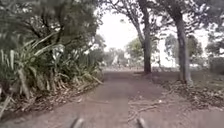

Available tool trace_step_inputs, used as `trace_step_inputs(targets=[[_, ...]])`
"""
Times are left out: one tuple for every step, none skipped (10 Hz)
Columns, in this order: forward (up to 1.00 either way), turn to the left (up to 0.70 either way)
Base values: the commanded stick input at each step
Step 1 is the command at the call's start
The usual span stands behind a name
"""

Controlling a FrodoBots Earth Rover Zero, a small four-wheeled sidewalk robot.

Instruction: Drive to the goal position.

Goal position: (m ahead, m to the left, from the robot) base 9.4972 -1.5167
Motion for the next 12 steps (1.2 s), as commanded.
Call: trace_step_inputs(targets=[[0.60, -0.15], [0.60, -0.15], [0.60, -0.15], [0.60, -0.15], [0.60, -0.15], [0.60, -0.15], [0.60, -0.15], [0.60, -0.15], [0.60, -0.15], [0.60, -0.15], [0.60, -0.15], [0.60, -0.15]])
